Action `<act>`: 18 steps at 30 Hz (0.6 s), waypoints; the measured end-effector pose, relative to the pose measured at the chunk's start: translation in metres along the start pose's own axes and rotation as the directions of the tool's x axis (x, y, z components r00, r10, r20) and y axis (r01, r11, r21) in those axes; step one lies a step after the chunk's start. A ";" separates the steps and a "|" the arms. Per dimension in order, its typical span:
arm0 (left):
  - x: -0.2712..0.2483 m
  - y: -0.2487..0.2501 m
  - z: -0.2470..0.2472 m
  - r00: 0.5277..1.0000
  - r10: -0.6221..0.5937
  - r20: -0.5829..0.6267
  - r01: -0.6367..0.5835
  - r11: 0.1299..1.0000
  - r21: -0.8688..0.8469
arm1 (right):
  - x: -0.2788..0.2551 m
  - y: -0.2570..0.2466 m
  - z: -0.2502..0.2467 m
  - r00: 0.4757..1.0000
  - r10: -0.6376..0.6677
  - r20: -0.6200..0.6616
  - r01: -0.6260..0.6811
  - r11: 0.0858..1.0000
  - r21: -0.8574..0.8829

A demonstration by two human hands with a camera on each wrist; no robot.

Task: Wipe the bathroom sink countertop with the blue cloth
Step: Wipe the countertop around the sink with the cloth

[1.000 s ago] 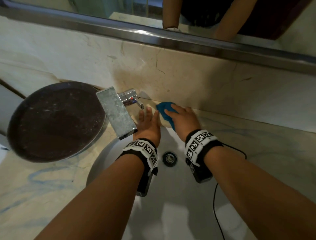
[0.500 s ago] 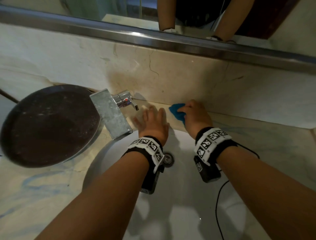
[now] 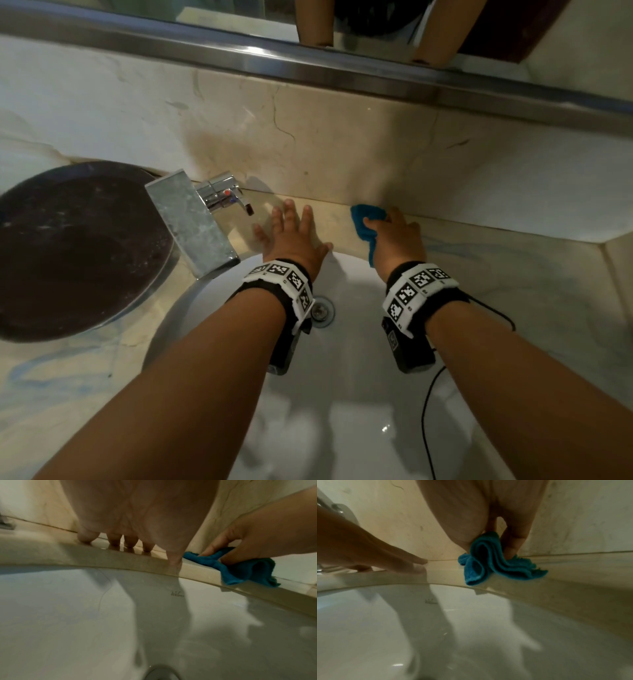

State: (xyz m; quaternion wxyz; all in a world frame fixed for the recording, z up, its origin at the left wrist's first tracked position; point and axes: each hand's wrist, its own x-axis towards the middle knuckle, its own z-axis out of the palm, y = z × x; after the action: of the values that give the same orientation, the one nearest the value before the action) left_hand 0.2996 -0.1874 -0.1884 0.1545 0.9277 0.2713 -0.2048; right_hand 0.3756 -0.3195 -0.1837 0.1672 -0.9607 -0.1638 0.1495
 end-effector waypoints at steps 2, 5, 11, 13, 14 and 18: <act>0.000 0.001 0.000 1.000 0.000 -0.007 0.000 1.000 -0.003 | 0.003 0.009 -0.004 0.998 -0.020 0.065 0.027 0.994 -0.108; 0.000 0.003 0.001 1.000 -0.002 -0.012 0.002 1.000 -0.006 | 0.012 0.002 -0.011 0.995 -0.056 0.084 0.066 0.991 -0.116; 0.003 0.001 0.002 1.000 -0.001 -0.015 0.001 1.000 0.001 | 0.011 -0.019 0.012 0.952 -0.304 0.044 0.305 0.952 -0.015; 0.004 0.000 0.003 1.000 0.003 -0.013 -0.003 1.000 0.013 | 0.004 -0.020 0.016 0.967 -0.245 0.074 0.245 0.969 0.001; 0.005 0.000 0.003 1.000 0.002 -0.013 -0.002 1.000 0.015 | 0.002 -0.013 0.018 0.968 -0.249 0.041 0.251 0.966 -0.056; 0.005 0.001 -0.001 1.000 0.004 0.001 -0.005 1.000 0.007 | 0.007 0.010 0.011 0.993 -0.122 -0.001 0.121 0.990 -0.076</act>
State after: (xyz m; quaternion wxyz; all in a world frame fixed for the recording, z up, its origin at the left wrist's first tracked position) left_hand 0.3045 -0.1859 -0.1900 0.1519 0.9287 0.2684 -0.2060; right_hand 0.3802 -0.3229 -0.1992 0.1401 -0.9550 -0.2270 0.1300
